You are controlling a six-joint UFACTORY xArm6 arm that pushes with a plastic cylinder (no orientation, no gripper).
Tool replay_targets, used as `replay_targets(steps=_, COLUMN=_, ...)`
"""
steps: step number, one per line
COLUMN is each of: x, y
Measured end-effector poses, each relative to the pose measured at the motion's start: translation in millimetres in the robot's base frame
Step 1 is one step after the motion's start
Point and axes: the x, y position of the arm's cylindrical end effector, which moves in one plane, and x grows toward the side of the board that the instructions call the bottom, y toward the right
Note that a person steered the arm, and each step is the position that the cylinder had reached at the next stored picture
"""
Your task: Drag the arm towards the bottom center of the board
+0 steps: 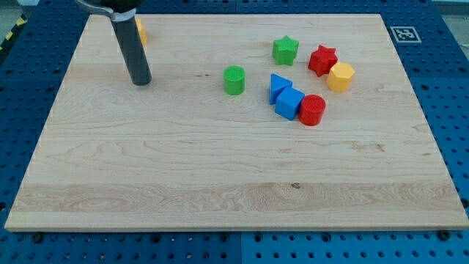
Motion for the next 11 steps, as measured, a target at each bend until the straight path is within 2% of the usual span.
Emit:
replay_targets(steps=3, x=26, y=22)
replay_targets(steps=6, x=82, y=32)
replay_targets(steps=10, x=114, y=100)
replay_targets(steps=11, x=114, y=100)
